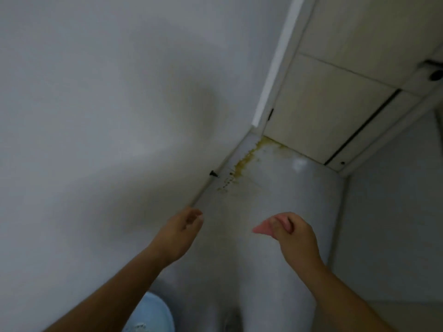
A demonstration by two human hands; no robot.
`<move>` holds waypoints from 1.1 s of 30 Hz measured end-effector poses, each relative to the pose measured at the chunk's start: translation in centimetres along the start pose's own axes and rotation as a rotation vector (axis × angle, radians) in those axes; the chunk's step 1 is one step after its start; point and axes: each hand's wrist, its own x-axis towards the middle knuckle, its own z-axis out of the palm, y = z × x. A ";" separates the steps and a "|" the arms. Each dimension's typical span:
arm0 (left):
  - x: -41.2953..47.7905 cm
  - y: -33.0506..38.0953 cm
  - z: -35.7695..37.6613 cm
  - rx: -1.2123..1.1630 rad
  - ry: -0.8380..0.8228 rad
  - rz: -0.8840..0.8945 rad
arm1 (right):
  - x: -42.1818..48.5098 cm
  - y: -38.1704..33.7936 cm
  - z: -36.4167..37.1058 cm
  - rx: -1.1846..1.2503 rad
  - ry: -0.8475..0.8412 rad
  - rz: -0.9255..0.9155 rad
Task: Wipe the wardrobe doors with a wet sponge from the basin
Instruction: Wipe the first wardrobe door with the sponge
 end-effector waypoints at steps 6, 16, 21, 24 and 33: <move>8.5 13.7 4.5 0.169 -0.130 0.225 | 4.7 -1.5 -11.0 0.062 0.313 -0.031; 23.5 33.2 12.4 0.529 -0.164 0.584 | 18.6 0.5 -27.6 -0.392 0.524 -0.363; 29.6 38.5 15.2 0.582 -0.169 0.613 | 25.7 1.5 -32.9 -0.447 0.517 -0.395; 33.6 41.2 16.7 0.614 -0.205 0.587 | 30.2 2.1 -35.2 -0.468 0.518 -0.373; 50.2 51.5 20.6 0.594 -0.259 0.638 | 45.7 1.4 -43.3 -0.485 0.596 -0.311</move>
